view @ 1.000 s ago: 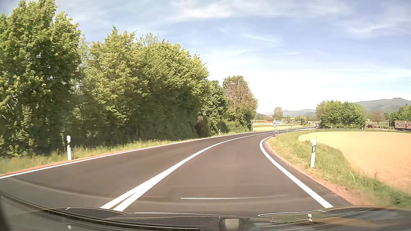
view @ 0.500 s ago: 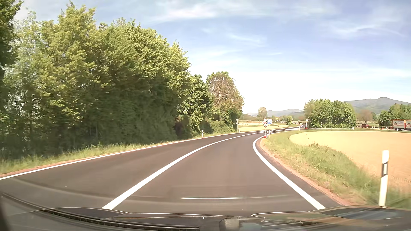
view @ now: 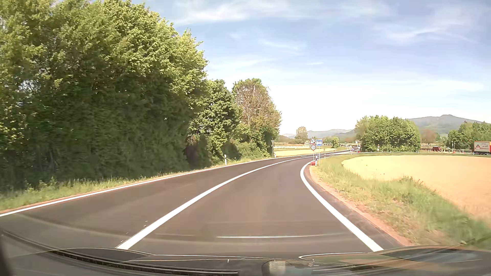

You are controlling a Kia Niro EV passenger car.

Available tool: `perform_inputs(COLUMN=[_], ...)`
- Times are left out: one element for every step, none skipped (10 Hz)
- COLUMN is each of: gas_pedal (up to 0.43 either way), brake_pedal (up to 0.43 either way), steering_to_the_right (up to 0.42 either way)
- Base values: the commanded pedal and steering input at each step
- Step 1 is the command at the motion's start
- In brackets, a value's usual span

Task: Follow the waypoints while adhering to traffic rules and regulations

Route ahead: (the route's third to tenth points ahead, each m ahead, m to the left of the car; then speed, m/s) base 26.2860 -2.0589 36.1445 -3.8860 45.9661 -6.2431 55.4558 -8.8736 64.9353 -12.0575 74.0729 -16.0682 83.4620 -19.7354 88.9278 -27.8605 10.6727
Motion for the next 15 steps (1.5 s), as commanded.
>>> perform_inputs(gas_pedal=[0.000, 0.000, 0.000, 0.008, 0.020, 0.020, 0.028, 0.028, 0.028, 0.028, 0.028, 0.028, 0.028, 0.028, 0.028], brake_pedal=[0.000, 0.000, 0.000, 0.000, 0.000, 0.000, 0.000, 0.000, 0.000, 0.000, 0.000, 0.000, 0.000, 0.000, 0.000], steering_to_the_right=[0.026, 0.025, 0.026, 0.026, 0.029, 0.031, 0.033, 0.034, 0.034, 0.035, 0.035, 0.035, 0.035, 0.035, 0.035])
